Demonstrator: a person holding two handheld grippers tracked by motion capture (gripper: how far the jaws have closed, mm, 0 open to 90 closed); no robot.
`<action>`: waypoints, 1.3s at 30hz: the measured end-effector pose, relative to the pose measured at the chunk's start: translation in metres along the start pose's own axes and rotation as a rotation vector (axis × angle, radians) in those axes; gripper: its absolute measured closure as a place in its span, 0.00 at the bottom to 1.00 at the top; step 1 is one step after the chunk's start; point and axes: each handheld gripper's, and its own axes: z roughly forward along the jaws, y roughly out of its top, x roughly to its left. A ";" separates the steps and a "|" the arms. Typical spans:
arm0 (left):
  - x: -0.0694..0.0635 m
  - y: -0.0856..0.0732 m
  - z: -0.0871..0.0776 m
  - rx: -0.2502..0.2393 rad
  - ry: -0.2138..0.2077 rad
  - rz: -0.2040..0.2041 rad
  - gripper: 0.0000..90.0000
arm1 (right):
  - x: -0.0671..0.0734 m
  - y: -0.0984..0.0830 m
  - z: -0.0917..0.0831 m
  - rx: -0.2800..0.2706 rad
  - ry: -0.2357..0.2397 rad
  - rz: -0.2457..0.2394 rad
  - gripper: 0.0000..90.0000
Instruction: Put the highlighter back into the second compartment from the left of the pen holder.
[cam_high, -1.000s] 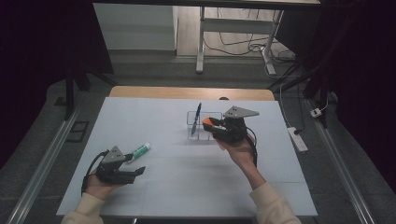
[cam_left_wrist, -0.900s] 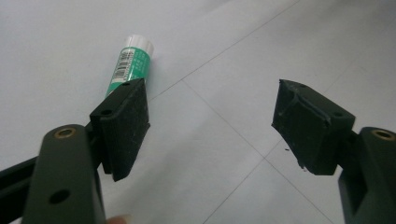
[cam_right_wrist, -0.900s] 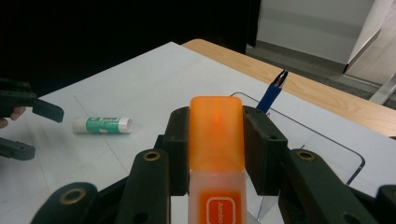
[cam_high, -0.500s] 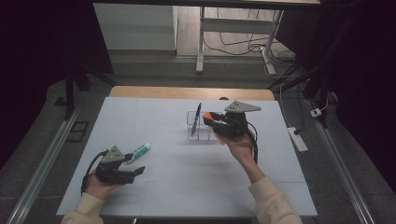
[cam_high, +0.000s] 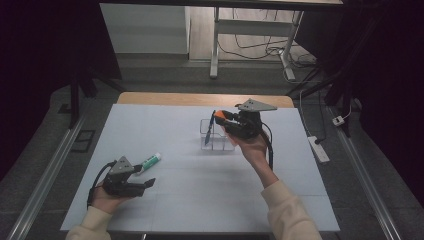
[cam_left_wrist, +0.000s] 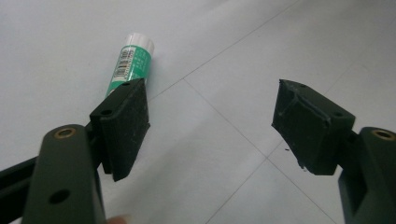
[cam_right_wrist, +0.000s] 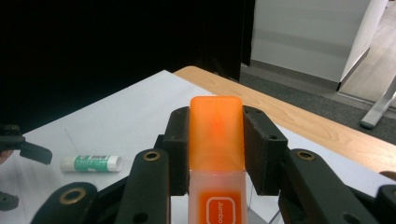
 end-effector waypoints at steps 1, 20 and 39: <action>0.000 0.000 0.000 0.000 0.001 0.000 0.30 | 0.000 0.001 0.001 -0.002 -0.001 -0.002 0.71; 0.001 0.000 0.001 0.002 -0.002 -0.001 0.30 | -0.014 0.013 0.021 -0.015 -0.009 0.021 0.71; 0.002 -0.001 0.005 0.019 -0.008 0.004 0.30 | -0.029 0.005 0.056 -0.019 -0.001 0.045 0.71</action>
